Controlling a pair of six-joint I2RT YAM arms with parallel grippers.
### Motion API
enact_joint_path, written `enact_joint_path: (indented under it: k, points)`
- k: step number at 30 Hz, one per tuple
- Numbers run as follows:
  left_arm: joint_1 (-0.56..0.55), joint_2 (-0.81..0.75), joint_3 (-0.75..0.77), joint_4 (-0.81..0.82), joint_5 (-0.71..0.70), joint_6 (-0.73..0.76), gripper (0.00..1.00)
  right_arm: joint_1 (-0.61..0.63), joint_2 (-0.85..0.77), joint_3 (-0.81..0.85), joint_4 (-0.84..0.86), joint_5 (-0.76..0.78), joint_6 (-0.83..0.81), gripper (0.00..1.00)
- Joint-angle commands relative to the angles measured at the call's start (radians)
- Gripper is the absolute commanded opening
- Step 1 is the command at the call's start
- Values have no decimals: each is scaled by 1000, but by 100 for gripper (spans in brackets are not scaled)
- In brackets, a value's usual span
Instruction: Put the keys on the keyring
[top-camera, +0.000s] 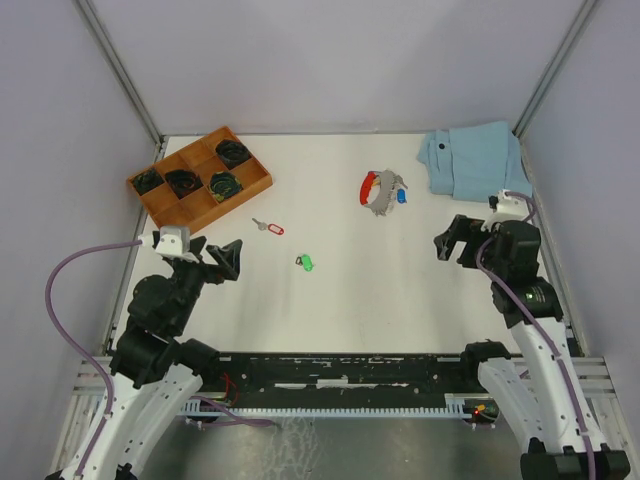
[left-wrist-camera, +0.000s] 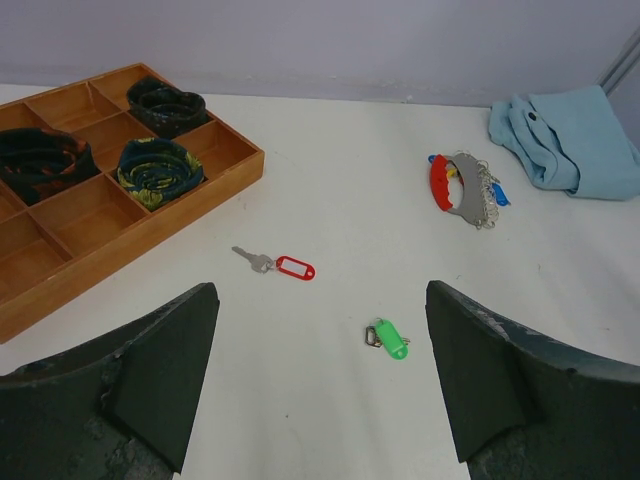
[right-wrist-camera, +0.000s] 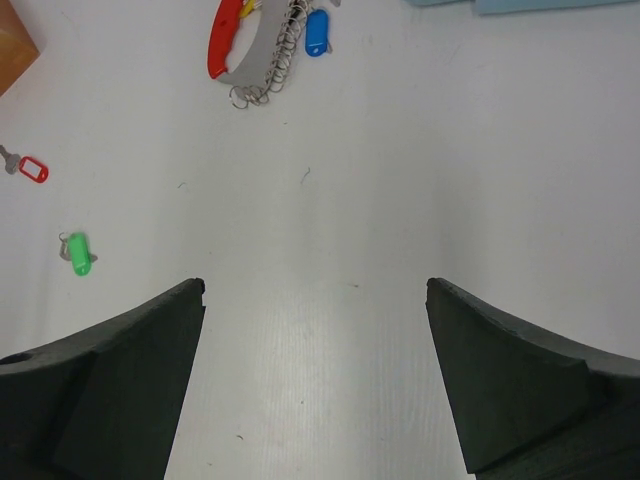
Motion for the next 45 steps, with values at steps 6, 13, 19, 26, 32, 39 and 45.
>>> enact_joint_path:
  k: [6,13,19,26,32,39,45]
  points:
    - [7,-6,-3,54,24,29,91,2,302,7,340,-116,49,100]
    - [12,-15,-5,57,29,28,91,147,644,104,527,74,39,100]
    - [11,-18,-5,58,34,28,91,261,951,283,566,273,9,98]
    - [12,-18,-6,61,46,27,91,336,1255,533,538,447,25,95]
    - [11,-21,-8,63,50,26,91,351,1404,689,443,533,88,91]
    - [12,-26,-8,63,52,26,91,352,1520,812,349,573,124,84]
    - [12,-29,-8,63,51,26,91,352,1598,954,201,574,148,76]
